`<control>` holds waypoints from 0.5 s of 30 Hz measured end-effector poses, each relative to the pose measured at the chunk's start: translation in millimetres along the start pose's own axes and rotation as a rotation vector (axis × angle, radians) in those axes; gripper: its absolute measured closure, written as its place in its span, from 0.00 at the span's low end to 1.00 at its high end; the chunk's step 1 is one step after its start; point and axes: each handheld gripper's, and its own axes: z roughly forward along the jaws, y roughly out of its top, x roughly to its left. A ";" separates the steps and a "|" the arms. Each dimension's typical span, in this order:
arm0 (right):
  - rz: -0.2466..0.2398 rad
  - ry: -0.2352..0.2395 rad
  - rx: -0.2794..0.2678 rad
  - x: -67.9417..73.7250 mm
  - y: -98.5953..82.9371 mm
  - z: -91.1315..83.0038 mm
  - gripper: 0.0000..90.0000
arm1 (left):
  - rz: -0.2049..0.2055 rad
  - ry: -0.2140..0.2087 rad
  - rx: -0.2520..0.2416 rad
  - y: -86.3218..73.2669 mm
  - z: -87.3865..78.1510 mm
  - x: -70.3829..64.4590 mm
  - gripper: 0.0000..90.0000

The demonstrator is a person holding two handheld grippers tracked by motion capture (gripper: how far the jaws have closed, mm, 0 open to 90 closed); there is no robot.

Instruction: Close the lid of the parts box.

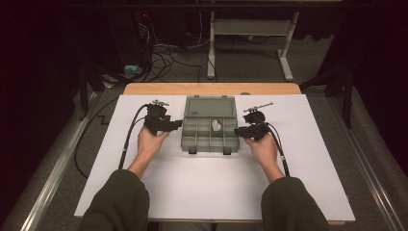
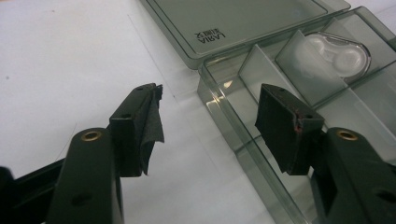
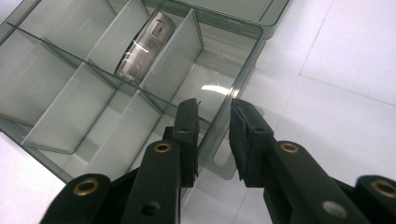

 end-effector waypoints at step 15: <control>-0.013 -0.004 0.005 0.6 0.8 0.1 0.81 | -0.038 -0.029 0.075 37.2 19.9 3.2 0.47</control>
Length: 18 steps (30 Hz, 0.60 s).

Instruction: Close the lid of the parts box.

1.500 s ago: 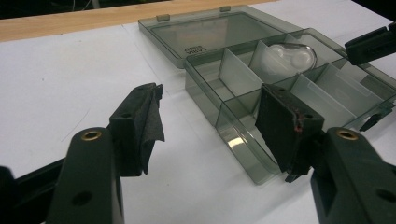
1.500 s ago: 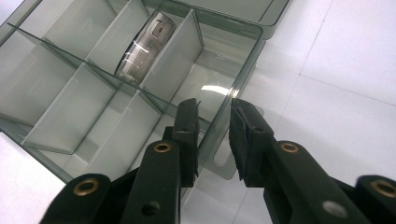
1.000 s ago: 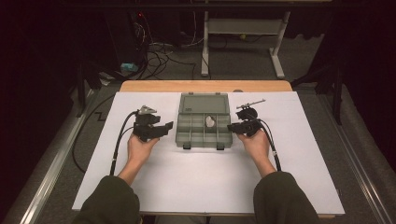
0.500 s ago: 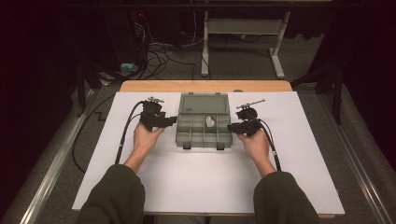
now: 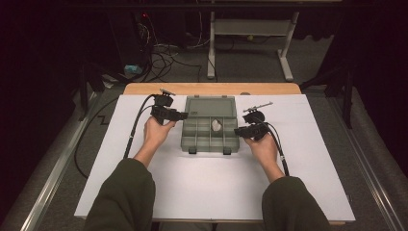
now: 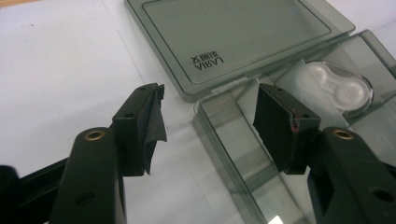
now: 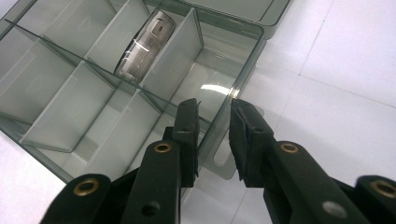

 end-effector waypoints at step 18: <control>-0.012 -0.004 0.003 0.6 0.0 -0.1 0.81 | -0.069 -0.032 0.093 27.9 39.0 12.3 0.53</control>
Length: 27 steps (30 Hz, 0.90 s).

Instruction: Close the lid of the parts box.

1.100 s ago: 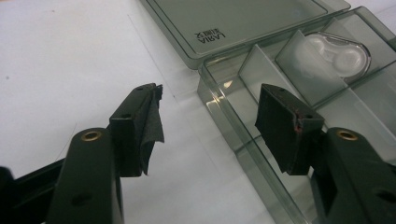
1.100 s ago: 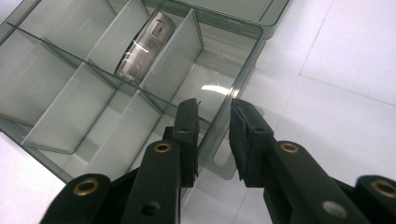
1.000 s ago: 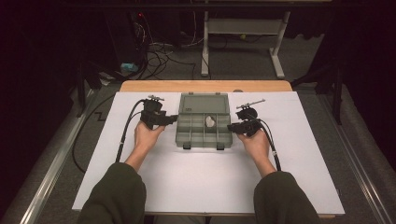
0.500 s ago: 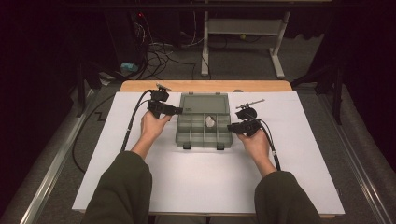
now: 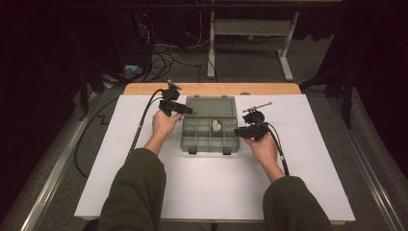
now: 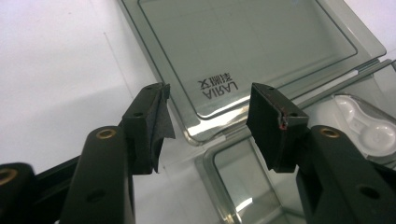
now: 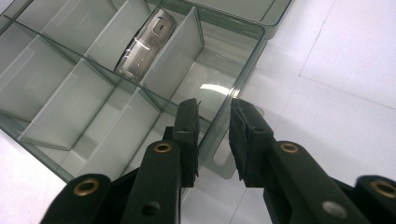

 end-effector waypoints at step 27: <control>-0.011 -0.003 0.008 0.1 0.8 0.0 0.81 | -0.083 -0.074 0.026 2.2 23.6 17.0 0.51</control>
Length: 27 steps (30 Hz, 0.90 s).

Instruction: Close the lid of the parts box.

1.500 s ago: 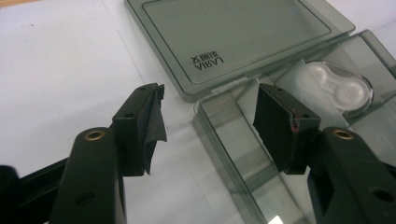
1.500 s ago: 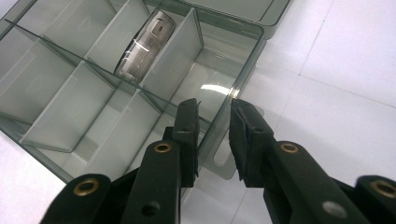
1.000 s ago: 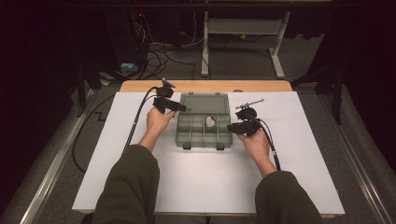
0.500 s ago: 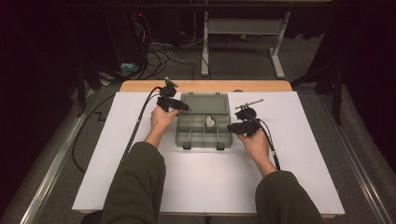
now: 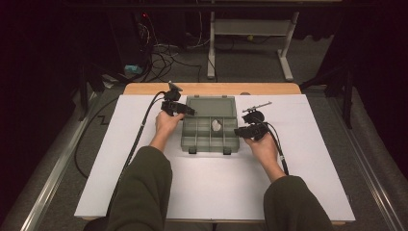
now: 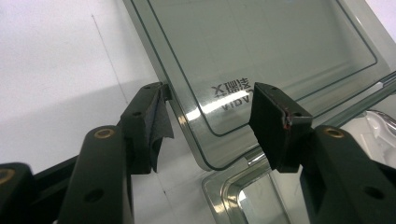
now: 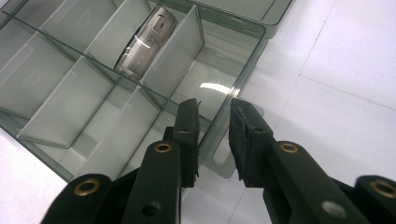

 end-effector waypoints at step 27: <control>-0.001 -0.013 -0.002 1.9 -0.5 0.0 0.82 | 0.006 -0.016 -0.026 -1.5 -4.0 -2.6 0.53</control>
